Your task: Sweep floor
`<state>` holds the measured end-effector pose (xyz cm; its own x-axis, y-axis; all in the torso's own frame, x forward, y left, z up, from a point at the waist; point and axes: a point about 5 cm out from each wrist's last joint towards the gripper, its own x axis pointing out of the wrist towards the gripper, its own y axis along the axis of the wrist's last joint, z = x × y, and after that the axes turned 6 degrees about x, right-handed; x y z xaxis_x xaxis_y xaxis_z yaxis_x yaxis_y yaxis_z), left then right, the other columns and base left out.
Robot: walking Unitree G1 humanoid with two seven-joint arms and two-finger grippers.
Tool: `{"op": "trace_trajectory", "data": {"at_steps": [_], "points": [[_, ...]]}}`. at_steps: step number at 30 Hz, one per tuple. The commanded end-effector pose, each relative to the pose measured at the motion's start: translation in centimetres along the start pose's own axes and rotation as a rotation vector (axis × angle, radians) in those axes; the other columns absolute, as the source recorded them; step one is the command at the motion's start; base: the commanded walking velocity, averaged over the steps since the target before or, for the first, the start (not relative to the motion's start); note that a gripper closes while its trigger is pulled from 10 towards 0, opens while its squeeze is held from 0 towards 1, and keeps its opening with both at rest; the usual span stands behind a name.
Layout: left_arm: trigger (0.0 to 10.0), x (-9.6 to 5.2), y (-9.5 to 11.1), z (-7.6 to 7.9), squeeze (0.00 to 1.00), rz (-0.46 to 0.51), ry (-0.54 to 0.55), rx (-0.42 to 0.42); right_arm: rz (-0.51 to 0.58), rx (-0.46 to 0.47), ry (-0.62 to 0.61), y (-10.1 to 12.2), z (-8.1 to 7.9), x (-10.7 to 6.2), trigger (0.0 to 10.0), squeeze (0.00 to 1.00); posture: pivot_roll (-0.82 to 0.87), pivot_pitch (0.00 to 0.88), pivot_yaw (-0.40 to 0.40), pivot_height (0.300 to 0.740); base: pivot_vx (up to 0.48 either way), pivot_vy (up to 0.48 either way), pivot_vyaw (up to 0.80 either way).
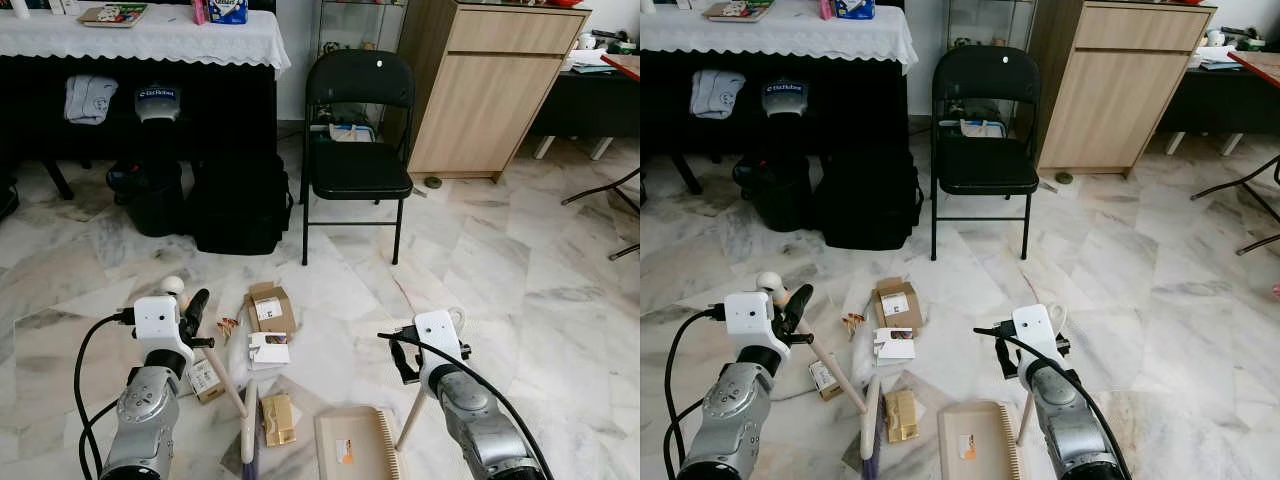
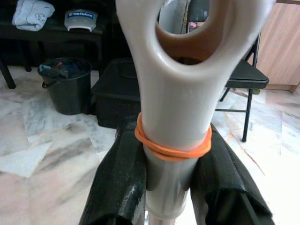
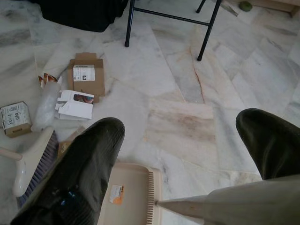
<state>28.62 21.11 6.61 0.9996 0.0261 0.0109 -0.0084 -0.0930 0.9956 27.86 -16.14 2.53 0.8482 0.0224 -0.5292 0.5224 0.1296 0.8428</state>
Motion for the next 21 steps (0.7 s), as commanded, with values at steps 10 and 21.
{"op": "trace_trajectory", "data": {"at_steps": [10, 21], "points": [[10.0, 0.01, 0.17, 0.22, 0.00, 0.009, -0.014, 0.027, 0.013, 0.010, -0.004, 0.22, 0.32, 0.12, 10.0, 0.00, 0.05, 0.024, -0.100, 0.740, 0.000, -0.290, 0.00], [10.0, 0.07, 0.18, 0.23, 0.00, 0.010, -0.009, 0.025, 0.018, 0.011, 0.001, 0.30, 0.28, 0.23, 10.0, 0.00, 0.05, 0.018, -0.100, 0.740, 0.000, -0.248, 0.00]]}}
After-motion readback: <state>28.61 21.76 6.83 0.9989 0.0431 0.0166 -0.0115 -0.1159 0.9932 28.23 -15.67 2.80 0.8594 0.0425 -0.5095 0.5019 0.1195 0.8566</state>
